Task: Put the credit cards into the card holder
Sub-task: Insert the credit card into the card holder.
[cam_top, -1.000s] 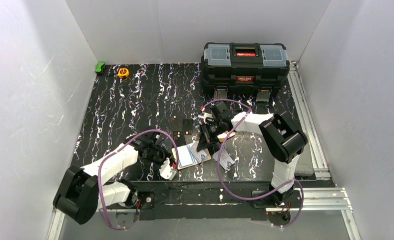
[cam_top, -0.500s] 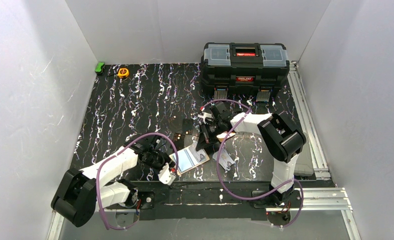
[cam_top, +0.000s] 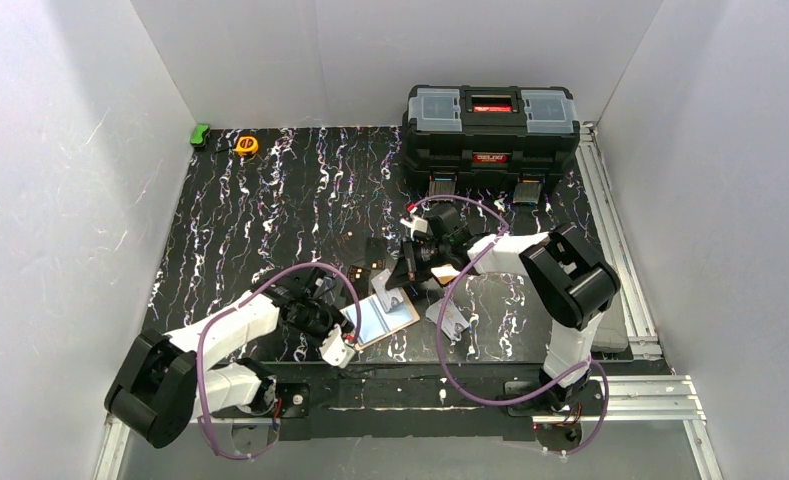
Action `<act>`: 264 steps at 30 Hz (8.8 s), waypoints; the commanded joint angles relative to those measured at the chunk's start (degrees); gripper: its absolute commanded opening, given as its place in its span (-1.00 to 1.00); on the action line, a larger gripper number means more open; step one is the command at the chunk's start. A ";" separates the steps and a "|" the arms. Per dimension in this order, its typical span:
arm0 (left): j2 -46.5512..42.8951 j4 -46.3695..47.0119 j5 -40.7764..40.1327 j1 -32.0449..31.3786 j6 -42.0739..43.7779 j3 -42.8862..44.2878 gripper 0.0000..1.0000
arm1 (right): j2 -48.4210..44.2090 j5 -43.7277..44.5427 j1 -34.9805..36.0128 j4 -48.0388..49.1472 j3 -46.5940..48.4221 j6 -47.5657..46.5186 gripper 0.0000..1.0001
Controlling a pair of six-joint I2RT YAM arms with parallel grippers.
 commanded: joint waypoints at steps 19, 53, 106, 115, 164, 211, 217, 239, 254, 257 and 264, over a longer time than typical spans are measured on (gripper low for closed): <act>4.06 5.05 0.17 -4.50 -8.58 1.16 -0.66 | 3.20 -3.80 0.19 14.50 -5.09 9.56 -0.97; 5.68 6.64 -0.59 -7.31 -11.99 1.91 -0.73 | 3.83 -9.18 -2.47 22.92 -10.72 12.38 -0.97; 6.94 7.72 -0.60 -8.48 -13.68 2.97 -0.74 | 5.48 -12.15 -0.07 -1.22 -3.09 -3.13 -0.97; 7.37 8.17 -0.49 -8.69 -14.24 3.22 -0.74 | 5.05 -5.73 3.56 -8.41 0.95 -5.87 -0.41; 2.67 9.47 -0.73 -8.89 -16.07 -0.35 -0.79 | -6.45 29.80 13.90 -29.90 5.41 -15.09 0.45; 2.65 11.83 -1.13 -8.92 -14.69 -1.79 -0.81 | -4.87 18.10 17.36 -23.07 8.37 -21.53 0.39; 1.20 10.75 -1.13 -8.87 -14.50 -2.67 -0.81 | -5.80 20.63 17.34 -22.04 7.64 -21.33 0.40; 1.34 12.08 -0.43 -8.87 -14.69 -3.11 -0.82 | -0.87 19.10 21.35 -26.39 14.12 -22.76 0.32; -5.78 4.33 -2.80 -8.91 -14.97 -1.54 -0.83 | -10.86 18.75 10.01 -28.20 9.66 -21.83 0.40; -6.52 3.48 -3.36 -8.92 -14.90 -1.51 -0.83 | -11.18 17.83 7.06 -26.96 7.25 -20.72 0.42; -6.43 2.98 -5.10 -8.90 -15.53 -1.01 -0.76 | -6.32 17.25 4.52 -26.36 6.03 -19.70 0.43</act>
